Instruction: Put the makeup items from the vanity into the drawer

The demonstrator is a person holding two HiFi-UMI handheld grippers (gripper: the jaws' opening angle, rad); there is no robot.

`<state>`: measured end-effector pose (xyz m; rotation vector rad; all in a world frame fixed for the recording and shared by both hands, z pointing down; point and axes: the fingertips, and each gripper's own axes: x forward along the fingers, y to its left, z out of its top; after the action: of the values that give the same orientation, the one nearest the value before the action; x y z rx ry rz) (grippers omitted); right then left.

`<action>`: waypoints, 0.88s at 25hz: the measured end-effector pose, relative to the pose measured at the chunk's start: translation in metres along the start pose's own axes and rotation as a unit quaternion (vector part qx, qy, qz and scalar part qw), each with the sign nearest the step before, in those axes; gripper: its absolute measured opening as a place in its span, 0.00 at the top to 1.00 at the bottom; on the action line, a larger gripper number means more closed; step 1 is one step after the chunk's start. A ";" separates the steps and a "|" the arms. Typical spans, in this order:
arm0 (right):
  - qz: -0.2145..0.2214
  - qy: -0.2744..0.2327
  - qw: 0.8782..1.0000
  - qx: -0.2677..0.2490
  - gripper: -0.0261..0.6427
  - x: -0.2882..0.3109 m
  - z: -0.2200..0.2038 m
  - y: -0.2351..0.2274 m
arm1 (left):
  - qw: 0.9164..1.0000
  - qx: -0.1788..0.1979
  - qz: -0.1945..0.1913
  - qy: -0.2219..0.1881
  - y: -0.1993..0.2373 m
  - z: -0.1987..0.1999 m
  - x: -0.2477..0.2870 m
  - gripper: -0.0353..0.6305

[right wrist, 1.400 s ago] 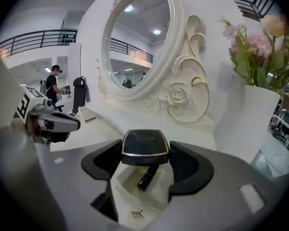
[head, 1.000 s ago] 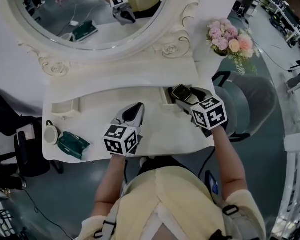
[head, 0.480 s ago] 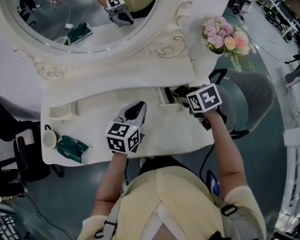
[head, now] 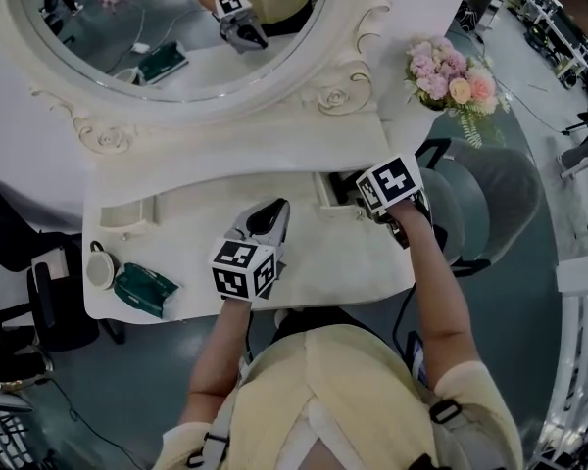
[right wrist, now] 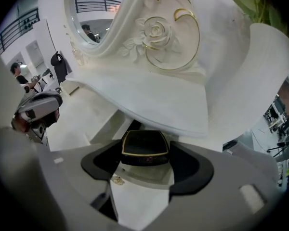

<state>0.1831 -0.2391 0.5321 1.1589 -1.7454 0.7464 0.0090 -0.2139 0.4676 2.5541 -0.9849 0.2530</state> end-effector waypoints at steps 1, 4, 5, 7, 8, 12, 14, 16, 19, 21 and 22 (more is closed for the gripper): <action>-0.005 0.005 1.000 -0.001 0.49 0.001 0.001 -0.001 | 1.000 0.000 0.000 0.000 0.000 0.000 0.000 0.93; -0.025 0.018 1.000 0.000 0.49 0.003 0.003 -0.004 | 1.000 0.001 0.001 0.001 0.002 -0.001 0.000 0.93; -0.032 0.023 0.999 0.001 0.49 0.004 0.003 -0.005 | 1.000 0.001 0.000 0.001 0.002 -0.001 0.001 0.93; -0.047 0.032 0.998 0.001 0.49 0.006 0.004 -0.005 | 1.000 0.001 0.000 0.002 0.002 -0.002 0.001 0.93; -0.055 0.036 0.998 -0.001 0.49 0.007 0.004 -0.005 | 1.000 0.001 -0.001 0.002 0.001 -0.002 0.001 0.93; -0.082 0.049 0.995 -0.008 0.49 0.010 0.003 -0.005 | 1.000 0.001 -0.003 0.002 0.000 -0.001 0.001 0.93; -0.077 0.049 0.996 0.001 0.49 0.012 0.002 -0.005 | 1.000 0.002 -0.001 0.002 0.001 -0.001 0.000 0.93; -0.070 0.044 0.997 0.005 0.49 0.013 0.004 -0.003 | 1.000 0.003 0.001 0.003 0.002 -0.001 -0.001 0.93; -0.070 0.042 0.997 0.002 0.49 0.014 0.004 -0.002 | 1.000 0.003 0.003 0.004 0.003 -0.002 -0.001 0.93; -0.068 0.038 0.997 -0.002 0.49 0.016 0.005 0.000 | 1.000 0.004 0.003 0.005 0.002 -0.002 -0.002 0.93; -0.070 0.035 0.997 -0.009 0.49 0.018 0.006 0.000 | 1.000 0.004 0.003 0.005 0.002 -0.002 -0.002 0.93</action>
<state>0.1784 -0.2511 0.5457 1.2153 -1.5917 0.6775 0.0062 -0.2136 0.4693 2.5545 -0.9890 0.2712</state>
